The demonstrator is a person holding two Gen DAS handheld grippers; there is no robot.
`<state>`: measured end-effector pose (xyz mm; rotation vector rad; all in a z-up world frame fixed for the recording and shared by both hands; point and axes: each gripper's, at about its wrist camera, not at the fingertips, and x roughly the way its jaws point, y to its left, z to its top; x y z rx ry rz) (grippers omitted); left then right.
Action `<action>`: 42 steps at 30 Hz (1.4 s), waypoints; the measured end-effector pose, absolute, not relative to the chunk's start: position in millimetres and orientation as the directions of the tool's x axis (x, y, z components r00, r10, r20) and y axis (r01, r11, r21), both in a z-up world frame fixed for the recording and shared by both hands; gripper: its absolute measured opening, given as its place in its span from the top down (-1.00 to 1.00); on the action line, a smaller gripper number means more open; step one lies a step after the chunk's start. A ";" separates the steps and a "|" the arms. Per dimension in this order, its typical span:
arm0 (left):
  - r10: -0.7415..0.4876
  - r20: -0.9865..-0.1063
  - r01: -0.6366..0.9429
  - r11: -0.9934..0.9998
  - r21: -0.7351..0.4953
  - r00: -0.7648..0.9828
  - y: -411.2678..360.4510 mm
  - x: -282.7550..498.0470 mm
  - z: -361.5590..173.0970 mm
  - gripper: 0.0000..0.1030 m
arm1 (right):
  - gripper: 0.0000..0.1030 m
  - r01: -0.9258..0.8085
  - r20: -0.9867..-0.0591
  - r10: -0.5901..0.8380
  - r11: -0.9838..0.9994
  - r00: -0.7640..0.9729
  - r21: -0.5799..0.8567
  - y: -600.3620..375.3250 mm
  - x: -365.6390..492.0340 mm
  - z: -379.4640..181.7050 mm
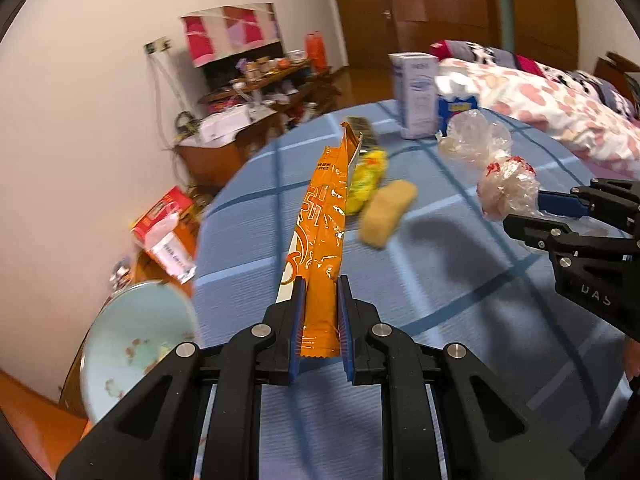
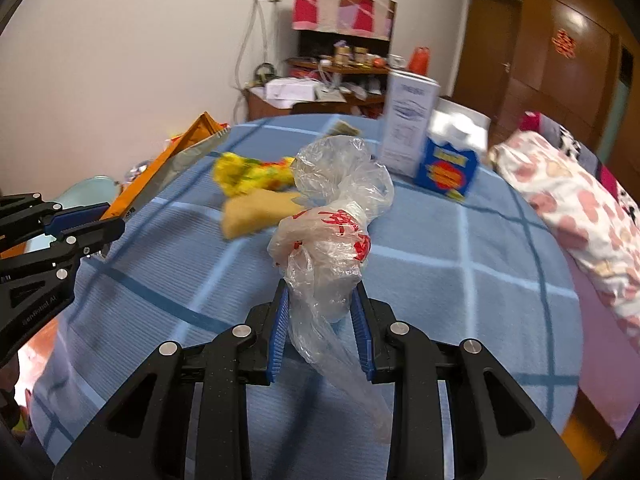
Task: Collect trash
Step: 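Carry the orange wrapper and clear bag over the light-blue bucket with both tools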
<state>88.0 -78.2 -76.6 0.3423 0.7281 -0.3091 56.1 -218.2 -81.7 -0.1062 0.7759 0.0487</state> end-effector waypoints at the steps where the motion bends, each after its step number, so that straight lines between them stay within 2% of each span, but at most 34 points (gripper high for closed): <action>1: -0.141 -0.686 0.369 0.908 0.198 0.714 -68.4 88.3 -74.9 0.70 | 0.41 -0.102 -0.699 0.017 0.991 0.715 -0.081 -209.4 59.5 -81.1; 24: 0.078 -0.681 0.105 0.969 0.224 0.728 61.4 93.8 -78.0 0.70 | 0.41 -0.352 -0.672 0.178 0.927 0.718 -0.131 -89.2 103.0 -69.3; 42: 0.168 -0.692 -0.018 0.976 0.219 0.702 119.0 102.6 -86.9 0.70 | 0.41 -0.460 -0.683 0.255 0.878 0.685 -0.134 -26.1 125.8 -74.1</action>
